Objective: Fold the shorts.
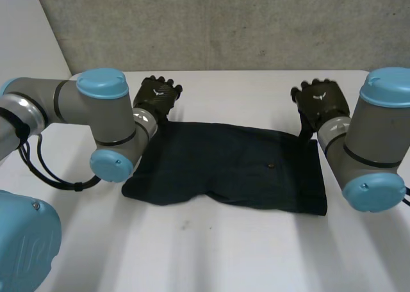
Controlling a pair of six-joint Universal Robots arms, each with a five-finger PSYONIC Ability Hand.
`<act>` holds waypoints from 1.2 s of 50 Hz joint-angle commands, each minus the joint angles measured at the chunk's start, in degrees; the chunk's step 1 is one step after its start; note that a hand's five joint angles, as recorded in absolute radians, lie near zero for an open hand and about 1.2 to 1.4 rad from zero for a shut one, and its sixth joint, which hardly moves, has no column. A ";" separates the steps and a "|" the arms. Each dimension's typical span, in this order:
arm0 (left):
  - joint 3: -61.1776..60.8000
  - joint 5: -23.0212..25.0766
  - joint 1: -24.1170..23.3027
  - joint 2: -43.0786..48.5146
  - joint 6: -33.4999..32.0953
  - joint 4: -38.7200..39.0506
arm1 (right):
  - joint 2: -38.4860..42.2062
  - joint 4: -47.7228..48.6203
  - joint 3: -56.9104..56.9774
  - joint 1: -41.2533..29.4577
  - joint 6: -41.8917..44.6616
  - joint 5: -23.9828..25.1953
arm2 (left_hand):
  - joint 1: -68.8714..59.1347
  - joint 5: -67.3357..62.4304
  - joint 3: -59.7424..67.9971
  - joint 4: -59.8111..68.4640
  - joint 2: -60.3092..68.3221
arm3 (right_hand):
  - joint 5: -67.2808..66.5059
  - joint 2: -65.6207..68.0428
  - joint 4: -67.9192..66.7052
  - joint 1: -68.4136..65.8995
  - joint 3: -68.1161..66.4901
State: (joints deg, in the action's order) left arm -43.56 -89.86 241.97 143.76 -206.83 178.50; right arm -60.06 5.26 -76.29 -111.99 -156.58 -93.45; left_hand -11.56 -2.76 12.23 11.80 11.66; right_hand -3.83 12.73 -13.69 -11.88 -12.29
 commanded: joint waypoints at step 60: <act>-54.52 1.62 10.89 -42.60 16.28 3.34 | -17.01 2.04 -30.16 21.21 24.30 8.72 | 1.56 2.76 -2.23 -1.80 -1.66 | -66.17 67.27 -66.31 -68.12 -67.71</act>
State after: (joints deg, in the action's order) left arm -96.12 -88.32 250.95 104.37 -190.47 181.81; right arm -76.17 8.46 -110.52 -91.15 -141.04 -82.89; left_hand -11.56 -2.76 12.23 11.79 11.66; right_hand -54.86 67.41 -68.22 -51.06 -67.84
